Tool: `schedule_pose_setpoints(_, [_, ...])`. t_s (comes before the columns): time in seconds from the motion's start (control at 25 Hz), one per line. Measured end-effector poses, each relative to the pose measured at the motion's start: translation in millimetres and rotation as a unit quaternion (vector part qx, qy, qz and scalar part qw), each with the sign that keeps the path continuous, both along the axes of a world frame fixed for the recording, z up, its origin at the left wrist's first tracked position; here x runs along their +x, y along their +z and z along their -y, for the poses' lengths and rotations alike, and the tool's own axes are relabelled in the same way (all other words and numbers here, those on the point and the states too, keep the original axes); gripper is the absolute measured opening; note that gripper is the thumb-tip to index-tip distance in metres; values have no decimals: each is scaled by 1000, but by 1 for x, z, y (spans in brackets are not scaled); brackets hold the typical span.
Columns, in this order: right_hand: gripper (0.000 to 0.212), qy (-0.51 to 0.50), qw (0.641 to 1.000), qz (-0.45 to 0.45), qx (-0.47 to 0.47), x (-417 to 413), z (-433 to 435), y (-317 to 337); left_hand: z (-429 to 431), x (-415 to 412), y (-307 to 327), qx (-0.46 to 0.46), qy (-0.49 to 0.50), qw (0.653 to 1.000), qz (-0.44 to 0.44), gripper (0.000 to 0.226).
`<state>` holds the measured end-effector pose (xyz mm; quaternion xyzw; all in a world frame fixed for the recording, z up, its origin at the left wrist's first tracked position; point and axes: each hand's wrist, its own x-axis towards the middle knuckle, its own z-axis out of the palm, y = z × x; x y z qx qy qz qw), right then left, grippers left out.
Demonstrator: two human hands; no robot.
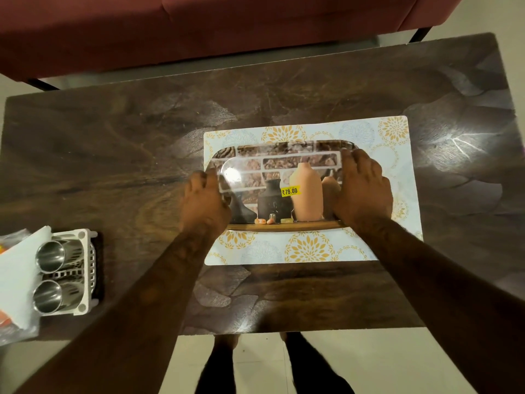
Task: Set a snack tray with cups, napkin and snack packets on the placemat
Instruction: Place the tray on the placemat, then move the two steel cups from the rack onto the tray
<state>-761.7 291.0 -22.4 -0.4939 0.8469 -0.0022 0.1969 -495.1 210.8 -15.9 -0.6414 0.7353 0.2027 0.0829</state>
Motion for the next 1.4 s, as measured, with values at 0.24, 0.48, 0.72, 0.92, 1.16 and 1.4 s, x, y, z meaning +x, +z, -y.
schedule_pose_setpoints(0.24, [73, 74, 996, 10, 57, 16, -5, -4, -13, -8, -14, 54, -153, 985, 65, 78])
schedule_pose_setpoints(0.48, [78, 58, 996, 24, 70, 21, -5, 7, -14, -9, -6, 65, -123, 990, 13, 77])
schedule_pose_setpoints(0.72, [81, 129, 990, 30, 42, 62, 9, 34, -27, 27, 22, 9, 43, 991, -128, 67])
schedule_pose_setpoints(0.92, [79, 200, 978, 53, 12, 144, 35, 54, -43, 106, 43, -35, 141, 980, -139, 63])
schedule_pose_setpoints(1.16, [70, 296, 951, 88, -18, 276, 52, 66, -64, 224, 64, -52, 231, 966, -106, 65])
schedule_pose_setpoints(1.4, [67, 379, 919, 104, 10, 378, 49, 66, -99, 313, 60, -41, 328, 940, -86, 63])
